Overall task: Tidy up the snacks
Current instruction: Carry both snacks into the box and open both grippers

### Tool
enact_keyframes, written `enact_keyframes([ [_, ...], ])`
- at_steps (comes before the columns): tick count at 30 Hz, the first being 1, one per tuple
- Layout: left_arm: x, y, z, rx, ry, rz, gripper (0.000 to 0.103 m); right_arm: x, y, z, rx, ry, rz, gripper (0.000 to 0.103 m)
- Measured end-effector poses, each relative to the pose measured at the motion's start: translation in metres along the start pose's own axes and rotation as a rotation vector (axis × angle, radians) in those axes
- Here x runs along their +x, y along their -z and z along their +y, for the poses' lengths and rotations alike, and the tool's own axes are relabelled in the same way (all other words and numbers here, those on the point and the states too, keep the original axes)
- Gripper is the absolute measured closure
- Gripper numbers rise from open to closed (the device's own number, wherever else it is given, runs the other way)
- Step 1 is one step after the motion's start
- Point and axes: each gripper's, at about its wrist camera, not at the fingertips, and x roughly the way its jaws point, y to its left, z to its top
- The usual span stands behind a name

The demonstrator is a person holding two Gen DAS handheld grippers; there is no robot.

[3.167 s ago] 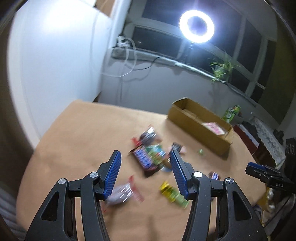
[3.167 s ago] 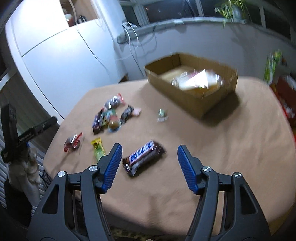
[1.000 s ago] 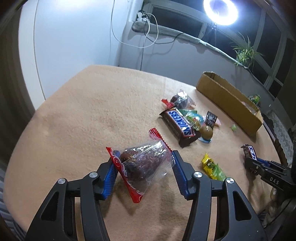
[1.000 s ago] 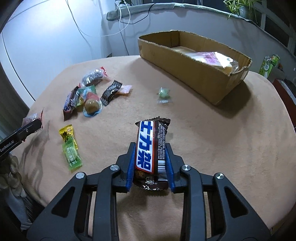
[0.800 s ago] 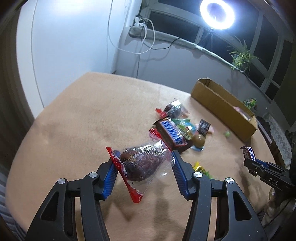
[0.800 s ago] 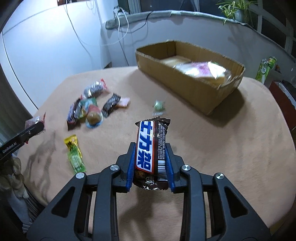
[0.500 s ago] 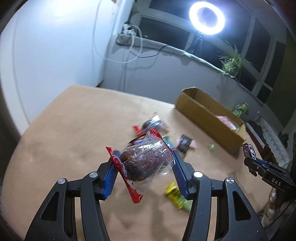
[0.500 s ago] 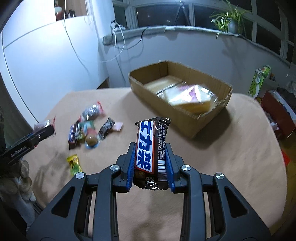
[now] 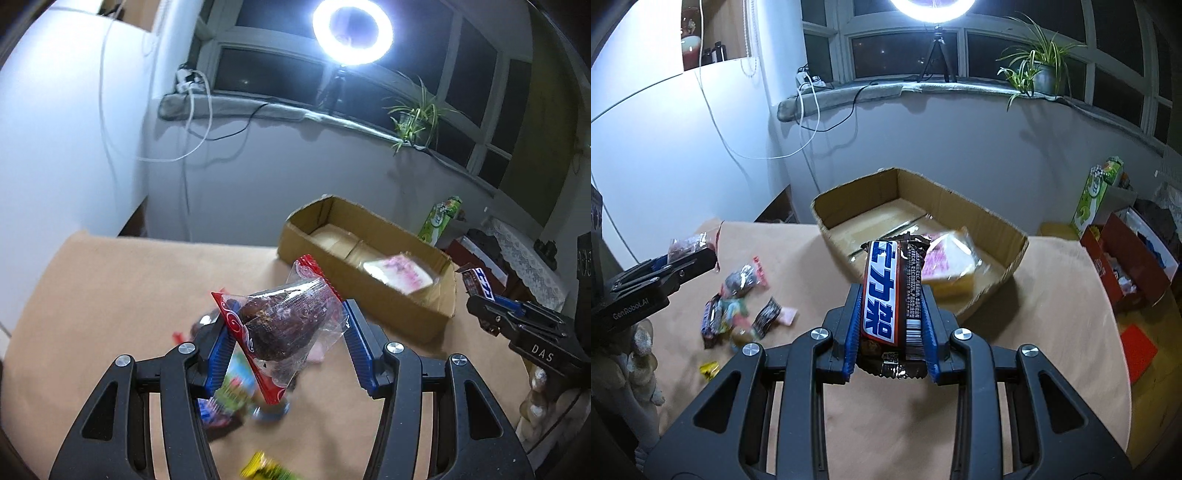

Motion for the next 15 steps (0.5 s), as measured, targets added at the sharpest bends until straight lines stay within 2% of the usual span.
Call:
enact_keyframes([
  [4, 0.015, -0.015, -0.014, 0.035, 0.000, -0.020, 0.048, 0.011, -0.017, -0.008, -0.011, -0.001, -0.013, 0.073],
  [15, 0.079, -0.074, -0.045, 0.075, 0.067, -0.036, 0.048, 0.069, -0.069, -0.022, -0.015, -0.017, -0.005, 0.073],
])
